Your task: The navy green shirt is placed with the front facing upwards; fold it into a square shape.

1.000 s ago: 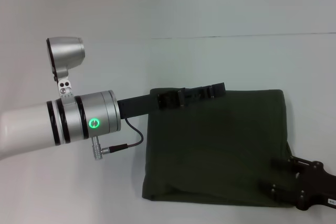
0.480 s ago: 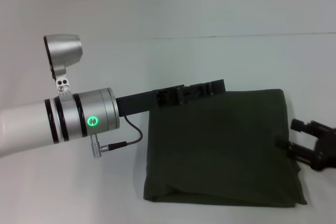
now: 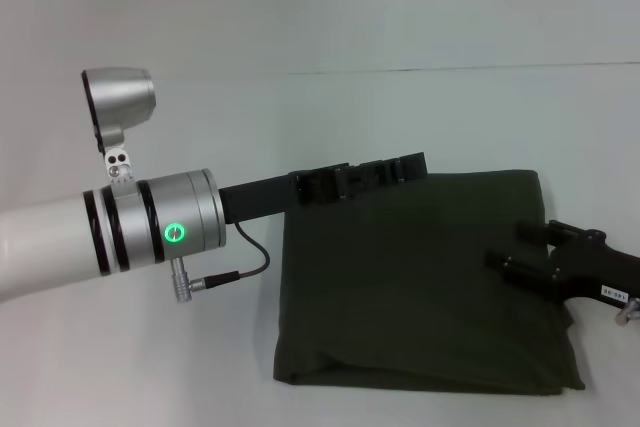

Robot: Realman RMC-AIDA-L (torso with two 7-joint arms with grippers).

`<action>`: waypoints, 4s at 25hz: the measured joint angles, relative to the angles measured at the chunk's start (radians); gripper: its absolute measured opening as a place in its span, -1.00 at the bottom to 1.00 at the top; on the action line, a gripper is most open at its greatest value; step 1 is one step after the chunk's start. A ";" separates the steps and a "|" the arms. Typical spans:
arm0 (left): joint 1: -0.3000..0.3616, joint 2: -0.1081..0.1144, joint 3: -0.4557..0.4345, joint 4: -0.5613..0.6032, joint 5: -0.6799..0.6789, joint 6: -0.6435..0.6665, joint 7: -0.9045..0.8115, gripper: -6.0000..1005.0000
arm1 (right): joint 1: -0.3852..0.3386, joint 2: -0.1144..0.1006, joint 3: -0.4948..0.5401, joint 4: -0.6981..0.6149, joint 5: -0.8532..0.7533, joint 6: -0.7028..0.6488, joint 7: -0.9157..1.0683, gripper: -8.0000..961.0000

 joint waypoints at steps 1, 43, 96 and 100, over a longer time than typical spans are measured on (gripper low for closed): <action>0.001 0.000 0.000 0.000 0.000 -0.001 0.000 0.80 | 0.000 0.000 0.001 0.001 0.002 0.012 0.002 0.52; -0.088 0.053 -0.253 -0.016 0.678 -0.137 -0.408 0.79 | -0.062 -0.010 0.027 -0.136 0.132 -0.237 -0.020 0.52; 0.078 0.006 -0.346 0.192 0.609 -0.148 -0.290 -0.76 | -0.039 -0.005 0.029 -0.136 0.137 -0.225 -0.007 0.53; 0.116 0.002 -0.361 0.215 0.611 -0.127 -0.288 -0.74 | -0.030 -0.005 0.029 -0.136 0.136 -0.219 0.000 0.53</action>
